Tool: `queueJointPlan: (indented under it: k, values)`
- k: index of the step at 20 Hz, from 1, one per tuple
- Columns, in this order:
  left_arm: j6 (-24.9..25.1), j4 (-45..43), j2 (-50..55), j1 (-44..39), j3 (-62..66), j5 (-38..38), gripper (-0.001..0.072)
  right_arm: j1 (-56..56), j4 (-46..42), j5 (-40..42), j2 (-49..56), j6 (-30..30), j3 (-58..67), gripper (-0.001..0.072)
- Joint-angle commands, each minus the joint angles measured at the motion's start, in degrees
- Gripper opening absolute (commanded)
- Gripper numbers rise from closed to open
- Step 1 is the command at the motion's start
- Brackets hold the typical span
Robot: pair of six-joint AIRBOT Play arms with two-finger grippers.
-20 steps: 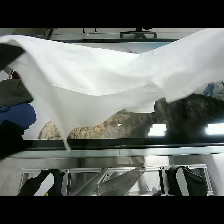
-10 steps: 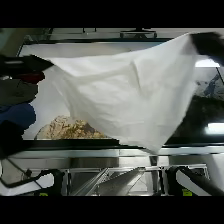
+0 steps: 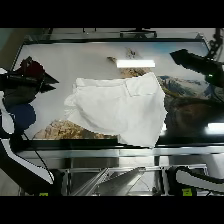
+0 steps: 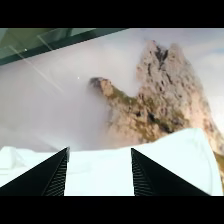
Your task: Fold the shirts.
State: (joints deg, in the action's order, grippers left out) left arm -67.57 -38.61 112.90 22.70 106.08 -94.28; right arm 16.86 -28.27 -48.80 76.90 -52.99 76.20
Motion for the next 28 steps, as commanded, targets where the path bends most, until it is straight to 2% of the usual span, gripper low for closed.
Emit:
queueJointPlan:
  k: [1, 2, 5, 7, 8, 9, 10, 12, 16, 23, 28]
  values:
    - [-1.6, -8.9, -1.2, 2.7, -5.9, -5.5, 0.07, 9.9, -12.9, -16.8, -6.1, -12.3, -2.3, 0.0422]
    - [-0.3, -10.3, -3.0, 2.7, -10.5, -6.2, 0.07, 12.3, -16.3, -20.2, -8.1, -13.9, -4.3, 0.0361]
    - [6.3, -14.8, -9.6, 1.0, -26.6, -2.8, 0.0691, 18.6, -25.4, -23.1, -15.6, -16.1, -15.7, 0.0367]
    - [8.5, -22.2, -12.3, -1.4, -33.6, 3.2, 0.0693, 21.7, -26.0, -22.3, -19.9, -16.0, -24.6, 0.0372]
    - [9.8, -23.5, -12.9, -2.7, -35.6, 5.1, 0.0693, 22.6, -25.9, -21.4, -21.7, -16.1, -28.8, 0.0397]
    - [11.6, -23.1, -13.3, -4.0, -37.0, 7.1, 0.0692, 23.1, -25.9, -20.3, -23.5, -16.1, -33.0, 0.0475]
    - [12.8, -22.8, -13.6, -5.4, -37.7, 8.8, 0.0693, 23.1, -25.9, -19.1, -25.1, -16.7, -36.6, 0.0504]
    - [15.3, -23.4, -13.7, -8.8, -38.0, 9.7, 0.0693, 23.0, -25.9, -17.4, -27.1, -17.0, -42.5, 0.0503]
    - [15.9, -23.5, -13.7, -12.5, -37.9, 10.4, 0.0691, 22.9, -24.4, -14.7, -27.1, -17.7, -50.1, 0.0504]
    - [13.9, -28.7, -13.6, -10.6, -25.5, 7.7, 0.0691, 21.6, -22.1, -13.7, -26.4, -17.3, -51.6, 0.0503]
    - [16.5, -28.7, -13.3, -13.0, -26.4, 8.8, 0.0692, 21.5, -21.9, -14.2, -22.6, -16.2, -53.2, 0.0503]
